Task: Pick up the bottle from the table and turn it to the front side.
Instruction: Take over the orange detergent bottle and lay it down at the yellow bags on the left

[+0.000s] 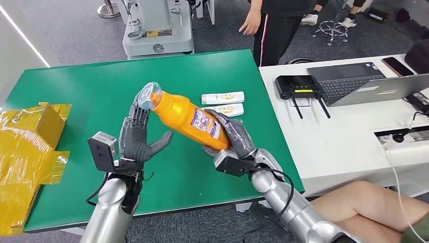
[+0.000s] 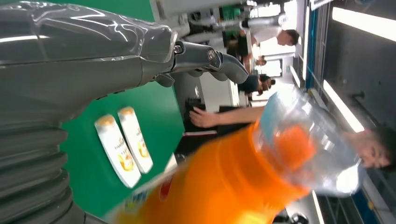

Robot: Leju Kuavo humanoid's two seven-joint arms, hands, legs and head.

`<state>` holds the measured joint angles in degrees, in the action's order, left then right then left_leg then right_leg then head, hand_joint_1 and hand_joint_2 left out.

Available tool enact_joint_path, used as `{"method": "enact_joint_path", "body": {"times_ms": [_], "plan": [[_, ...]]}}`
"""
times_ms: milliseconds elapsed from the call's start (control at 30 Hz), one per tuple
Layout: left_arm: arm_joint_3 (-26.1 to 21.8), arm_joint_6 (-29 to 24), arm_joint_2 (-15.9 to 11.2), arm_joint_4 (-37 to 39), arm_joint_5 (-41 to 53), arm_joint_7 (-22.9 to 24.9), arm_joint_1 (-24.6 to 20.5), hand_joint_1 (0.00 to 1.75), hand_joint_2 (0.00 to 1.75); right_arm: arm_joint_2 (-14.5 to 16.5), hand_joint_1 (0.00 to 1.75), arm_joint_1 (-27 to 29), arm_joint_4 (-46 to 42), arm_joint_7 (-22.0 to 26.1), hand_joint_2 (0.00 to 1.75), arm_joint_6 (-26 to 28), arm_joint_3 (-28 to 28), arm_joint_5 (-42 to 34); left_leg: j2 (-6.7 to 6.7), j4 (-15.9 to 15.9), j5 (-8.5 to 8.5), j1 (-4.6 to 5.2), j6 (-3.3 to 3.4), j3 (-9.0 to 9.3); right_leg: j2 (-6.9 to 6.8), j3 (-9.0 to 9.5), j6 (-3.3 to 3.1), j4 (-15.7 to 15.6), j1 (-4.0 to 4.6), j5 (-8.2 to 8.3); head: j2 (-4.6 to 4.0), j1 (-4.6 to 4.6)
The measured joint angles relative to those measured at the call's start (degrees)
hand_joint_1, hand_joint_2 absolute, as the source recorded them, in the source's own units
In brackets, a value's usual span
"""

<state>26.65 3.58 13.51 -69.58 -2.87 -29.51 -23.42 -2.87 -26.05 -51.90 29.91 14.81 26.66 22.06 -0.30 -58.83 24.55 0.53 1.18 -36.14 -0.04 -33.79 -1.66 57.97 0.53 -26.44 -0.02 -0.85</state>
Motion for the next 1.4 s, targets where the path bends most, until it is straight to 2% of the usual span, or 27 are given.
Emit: {"method": "enact_joint_path", "body": {"times_ms": [167,267,667,967,1400], "plan": [[1.55,0.8,1.13,2.23,-1.13,0.07,-1.86,0.0,1.75,3.66,1.75,-4.9,5.47,1.47,1.75,0.08,1.15,-0.91,0.03,-0.02,0.0,-0.01,0.0,0.01,0.03,-0.03,-0.01,0.0,0.0,0.0,0.0,0.01],[1.87,0.79,1.2,2.78,-1.3,0.07,-2.3,0.0,1.75,4.63,1.75,-6.14,7.21,1.83,1.75,0.11,1.56,-1.18,0.0,-0.02,0.0,-0.02,0.0,0.0,0.01,-0.04,-0.01,0.01,0.01,-0.01,0.0,0.01],[1.93,0.8,1.25,4.0,-1.51,0.1,-2.69,0.0,1.75,5.66,1.75,-7.16,9.49,2.04,1.75,-0.13,2.33,-1.93,0.02,-0.01,0.0,-0.01,0.0,-0.04,0.03,-0.05,0.0,0.01,0.01,0.0,0.0,-0.01],[1.91,0.76,2.28,5.24,-1.73,0.96,-3.47,0.0,1.75,11.65,1.75,-8.66,12.12,1.79,1.75,0.2,3.76,-1.92,0.03,-0.01,0.0,-0.04,0.0,-0.04,0.04,-0.1,-0.01,0.02,0.03,-0.01,0.0,0.02],[0.28,-0.51,2.83,7.26,-0.73,0.8,-3.88,0.0,1.75,15.68,1.75,-8.81,16.78,3.29,1.75,-0.67,2.73,-2.97,0.02,0.0,0.0,-0.02,0.0,-0.06,0.03,-0.08,0.0,0.02,0.02,-0.01,0.0,0.0]]}}
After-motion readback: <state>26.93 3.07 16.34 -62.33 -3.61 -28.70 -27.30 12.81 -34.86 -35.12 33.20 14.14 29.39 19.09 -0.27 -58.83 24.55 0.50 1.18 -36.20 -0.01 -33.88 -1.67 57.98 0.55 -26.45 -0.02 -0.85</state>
